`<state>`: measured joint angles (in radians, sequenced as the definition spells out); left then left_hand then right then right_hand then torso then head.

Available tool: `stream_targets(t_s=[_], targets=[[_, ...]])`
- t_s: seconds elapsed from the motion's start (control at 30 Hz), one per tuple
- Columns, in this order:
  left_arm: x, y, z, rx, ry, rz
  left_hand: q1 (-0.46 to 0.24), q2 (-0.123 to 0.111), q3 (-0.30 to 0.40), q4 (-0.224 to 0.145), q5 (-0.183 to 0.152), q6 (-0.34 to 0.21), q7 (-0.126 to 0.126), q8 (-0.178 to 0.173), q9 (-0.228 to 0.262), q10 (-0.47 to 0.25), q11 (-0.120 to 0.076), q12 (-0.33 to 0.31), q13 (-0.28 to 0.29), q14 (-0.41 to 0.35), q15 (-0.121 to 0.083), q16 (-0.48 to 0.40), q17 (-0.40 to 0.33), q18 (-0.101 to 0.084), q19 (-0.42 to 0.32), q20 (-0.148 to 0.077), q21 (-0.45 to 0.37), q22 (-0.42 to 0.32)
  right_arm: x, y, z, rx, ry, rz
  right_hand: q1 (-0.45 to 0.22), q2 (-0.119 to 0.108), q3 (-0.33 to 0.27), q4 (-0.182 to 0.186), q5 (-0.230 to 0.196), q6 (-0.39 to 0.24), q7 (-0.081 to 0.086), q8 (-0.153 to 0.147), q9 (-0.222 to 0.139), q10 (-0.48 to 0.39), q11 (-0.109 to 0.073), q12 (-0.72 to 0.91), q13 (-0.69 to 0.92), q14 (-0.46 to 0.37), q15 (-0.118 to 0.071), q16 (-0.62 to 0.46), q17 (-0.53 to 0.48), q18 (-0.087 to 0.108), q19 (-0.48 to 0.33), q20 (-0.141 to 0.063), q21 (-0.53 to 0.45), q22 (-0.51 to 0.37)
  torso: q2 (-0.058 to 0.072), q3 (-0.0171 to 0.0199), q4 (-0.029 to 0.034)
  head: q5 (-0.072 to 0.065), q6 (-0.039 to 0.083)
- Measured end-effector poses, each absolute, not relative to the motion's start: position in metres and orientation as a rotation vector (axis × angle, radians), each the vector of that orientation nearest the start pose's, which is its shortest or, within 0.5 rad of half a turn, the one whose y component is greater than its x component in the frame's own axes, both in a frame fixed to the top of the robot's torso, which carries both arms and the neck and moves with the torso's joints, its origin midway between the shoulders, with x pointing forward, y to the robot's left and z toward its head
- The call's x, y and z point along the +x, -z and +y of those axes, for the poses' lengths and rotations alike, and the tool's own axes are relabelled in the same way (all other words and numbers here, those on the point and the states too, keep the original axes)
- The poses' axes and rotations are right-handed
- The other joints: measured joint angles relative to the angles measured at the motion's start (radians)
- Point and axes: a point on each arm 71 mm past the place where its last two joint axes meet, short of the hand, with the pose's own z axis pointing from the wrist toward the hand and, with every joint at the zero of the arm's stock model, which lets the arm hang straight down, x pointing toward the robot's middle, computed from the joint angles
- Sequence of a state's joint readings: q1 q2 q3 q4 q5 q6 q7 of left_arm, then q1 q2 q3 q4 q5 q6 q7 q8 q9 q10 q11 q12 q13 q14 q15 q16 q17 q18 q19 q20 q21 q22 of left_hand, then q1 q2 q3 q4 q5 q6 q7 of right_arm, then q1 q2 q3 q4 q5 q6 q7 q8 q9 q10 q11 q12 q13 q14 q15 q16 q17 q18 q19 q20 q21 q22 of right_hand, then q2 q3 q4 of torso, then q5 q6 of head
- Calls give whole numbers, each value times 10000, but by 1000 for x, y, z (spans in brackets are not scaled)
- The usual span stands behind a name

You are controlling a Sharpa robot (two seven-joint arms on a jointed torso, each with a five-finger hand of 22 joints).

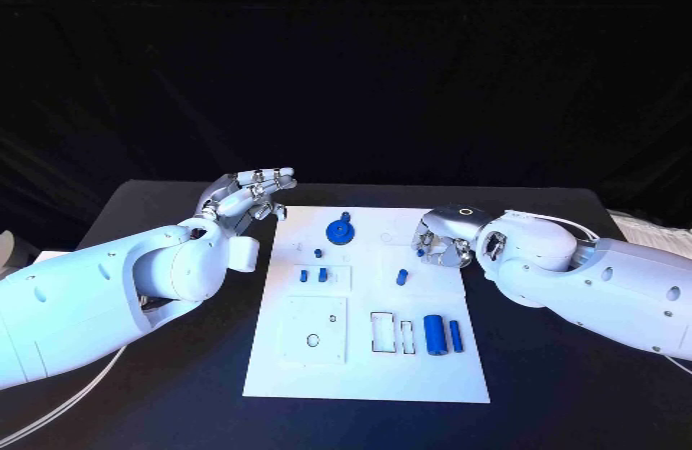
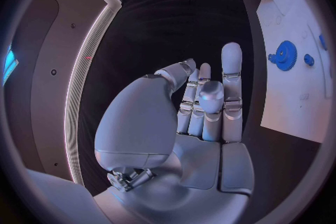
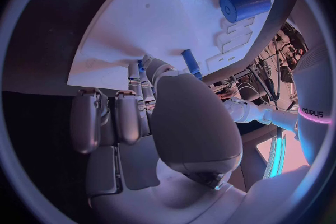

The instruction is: Assemble the parts on the task board

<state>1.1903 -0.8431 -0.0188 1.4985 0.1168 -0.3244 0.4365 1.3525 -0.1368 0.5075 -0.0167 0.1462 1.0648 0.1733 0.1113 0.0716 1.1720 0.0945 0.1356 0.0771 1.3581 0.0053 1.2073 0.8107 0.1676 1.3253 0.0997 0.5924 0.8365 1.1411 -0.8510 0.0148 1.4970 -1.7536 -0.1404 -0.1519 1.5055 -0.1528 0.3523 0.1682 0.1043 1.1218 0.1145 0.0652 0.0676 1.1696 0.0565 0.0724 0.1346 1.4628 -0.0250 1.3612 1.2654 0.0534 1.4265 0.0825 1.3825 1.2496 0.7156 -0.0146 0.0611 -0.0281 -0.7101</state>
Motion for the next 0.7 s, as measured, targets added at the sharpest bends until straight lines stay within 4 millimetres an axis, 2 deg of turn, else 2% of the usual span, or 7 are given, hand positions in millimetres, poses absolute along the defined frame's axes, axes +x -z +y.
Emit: stream_targets(t_s=[0.13, 0.17, 0.3, 0.43, 0.7], targets=[[497, 177, 221, -12477, 15644, 13048, 0, 0, 0, 0, 0, 0, 0, 0, 0, 0, 0, 0, 0, 0, 0, 0, -21, 0, 0, 0, 0, -20, 486, 204, -209, -4149, -4139, 17355, 0, 0, 115, -34, 0, 3, -1, 0, 4, 55, -21, 18, -47, 0, 0, 0, 0, 0, 0, 0, 0, -12, -1, 6, 3, 14, -12], [497, 177, 221, -12483, 15647, 13047, 0, 0, 0, 0, 0, 0, -1, 0, 0, 0, 0, 0, 0, 0, 0, 0, -27, 0, 0, 0, 0, -22, 486, 204, -208, -4153, -4132, 17351, 0, 0, 169, -27, 0, 62, 11, 0, 11, 87, 12, -3, -82, 0, 0, 0, 0, -1, 0, 0, 0, -12, -2, 6, 3, 15, -14], [497, 177, 221, -12504, 15652, 13043, 0, 0, -28, -28, 0, 0, -1, 0, 0, 0, 0, 0, 0, 0, 0, 0, -27, 0, 0, 0, 0, -22, 487, 204, -208, -4189, -4105, 17330, -4, 4, 378, -154, -34, 313, -15, 70, 60, 400, -39, 3, -245, 0, 0, 0, 56, 0, 0, 0, 0, 62, -5, 6, 3, 21, -24], [497, 177, 222, -12522, 15653, 13040, 0, 0, -27, -28, 0, 0, -1, 0, 1, -36, 36, 0, 0, 0, 0, 0, -5, -1, 0, 0, 0, -17, 486, 204, -207, -4265, -4058, 17301, -36, 101, 649, -374, -336, 581, -43, 143, 95, 701, -74, 63, -263, 0, 0, 68, 156, 0, 59, -59, 41, 185, -6, 6, 2, 17, -36], [496, 178, 222, -12546, 15650, 13052, 0, 0, -27, -27, 0, -38, -39, 0, -6, -36, 36, 0, -5, 0, 0, 0, 1, -2, 0, 0, 0, -10, 486, 204, -203, -4513, -3839, 17191, -121, 236, 899, -624, -412, 897, -114, 231, 175, 1012, -138, 81, -332, 34, -43, 138, 273, 0, 130, -129, 138, 365, -6, 7, -1, -17, -62]])
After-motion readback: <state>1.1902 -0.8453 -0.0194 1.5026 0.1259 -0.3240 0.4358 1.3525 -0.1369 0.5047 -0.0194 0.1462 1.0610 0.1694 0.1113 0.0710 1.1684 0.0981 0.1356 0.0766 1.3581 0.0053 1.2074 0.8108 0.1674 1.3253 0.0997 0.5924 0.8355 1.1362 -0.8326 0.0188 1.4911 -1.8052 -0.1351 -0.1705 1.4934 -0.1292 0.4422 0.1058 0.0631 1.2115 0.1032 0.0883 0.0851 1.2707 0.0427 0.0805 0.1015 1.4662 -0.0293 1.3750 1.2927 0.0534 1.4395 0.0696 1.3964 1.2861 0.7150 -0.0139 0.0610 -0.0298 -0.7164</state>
